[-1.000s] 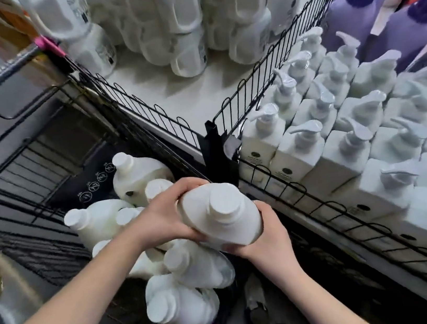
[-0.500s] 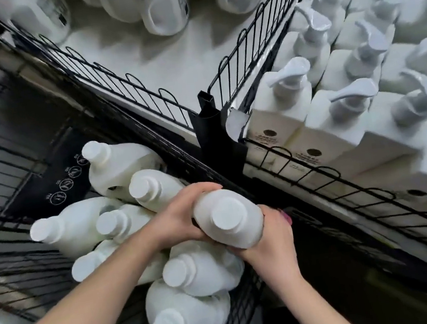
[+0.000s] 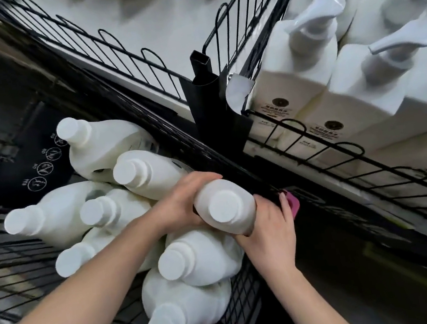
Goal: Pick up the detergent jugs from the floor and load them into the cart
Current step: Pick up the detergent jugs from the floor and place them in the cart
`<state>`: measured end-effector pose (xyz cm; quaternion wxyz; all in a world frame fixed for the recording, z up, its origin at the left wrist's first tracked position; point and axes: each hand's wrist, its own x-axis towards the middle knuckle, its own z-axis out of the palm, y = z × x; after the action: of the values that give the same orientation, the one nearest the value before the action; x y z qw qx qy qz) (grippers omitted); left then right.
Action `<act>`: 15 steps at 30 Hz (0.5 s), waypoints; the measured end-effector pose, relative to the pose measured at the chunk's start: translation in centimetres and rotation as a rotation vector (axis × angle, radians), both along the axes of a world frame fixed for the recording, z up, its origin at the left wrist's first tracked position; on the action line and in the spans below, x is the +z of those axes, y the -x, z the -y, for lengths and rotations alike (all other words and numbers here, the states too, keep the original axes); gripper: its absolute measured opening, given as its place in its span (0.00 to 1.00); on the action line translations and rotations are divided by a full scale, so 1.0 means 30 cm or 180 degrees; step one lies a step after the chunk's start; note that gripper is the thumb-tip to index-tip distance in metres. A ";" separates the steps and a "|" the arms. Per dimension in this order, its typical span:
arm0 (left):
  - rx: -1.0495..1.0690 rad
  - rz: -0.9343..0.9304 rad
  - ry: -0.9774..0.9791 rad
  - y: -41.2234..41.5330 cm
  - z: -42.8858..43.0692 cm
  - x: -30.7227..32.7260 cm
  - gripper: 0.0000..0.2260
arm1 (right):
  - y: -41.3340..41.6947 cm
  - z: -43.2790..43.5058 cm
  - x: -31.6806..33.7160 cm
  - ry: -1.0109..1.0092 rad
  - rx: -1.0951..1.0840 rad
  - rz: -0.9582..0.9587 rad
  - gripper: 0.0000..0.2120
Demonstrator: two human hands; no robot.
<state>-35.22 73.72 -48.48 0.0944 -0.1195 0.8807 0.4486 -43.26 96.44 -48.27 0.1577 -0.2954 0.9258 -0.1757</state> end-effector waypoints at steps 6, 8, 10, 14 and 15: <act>-0.0087 0.0129 -0.0074 -0.002 0.006 0.013 0.46 | -0.001 -0.013 0.012 0.0026 0.0224 0.0003 0.41; -0.0042 0.0084 -0.0157 0.000 -0.003 0.038 0.46 | 0.005 -0.025 0.027 0.0140 0.0308 0.0141 0.41; -0.0027 0.0049 -0.0197 0.004 -0.013 0.077 0.46 | 0.015 -0.029 0.048 0.0286 0.0338 0.0283 0.40; -0.0018 -0.0053 -0.0162 0.000 -0.018 0.185 0.45 | 0.038 -0.036 0.123 0.0542 0.0316 0.0557 0.40; -0.0024 -0.0062 -0.0125 -0.001 -0.016 0.221 0.44 | 0.050 -0.038 0.153 0.0610 0.0290 0.0613 0.41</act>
<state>-35.19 74.19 -41.86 0.0898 -0.1100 0.8730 0.4666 -44.78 97.58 -43.69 0.2246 -0.3326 0.8709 -0.2835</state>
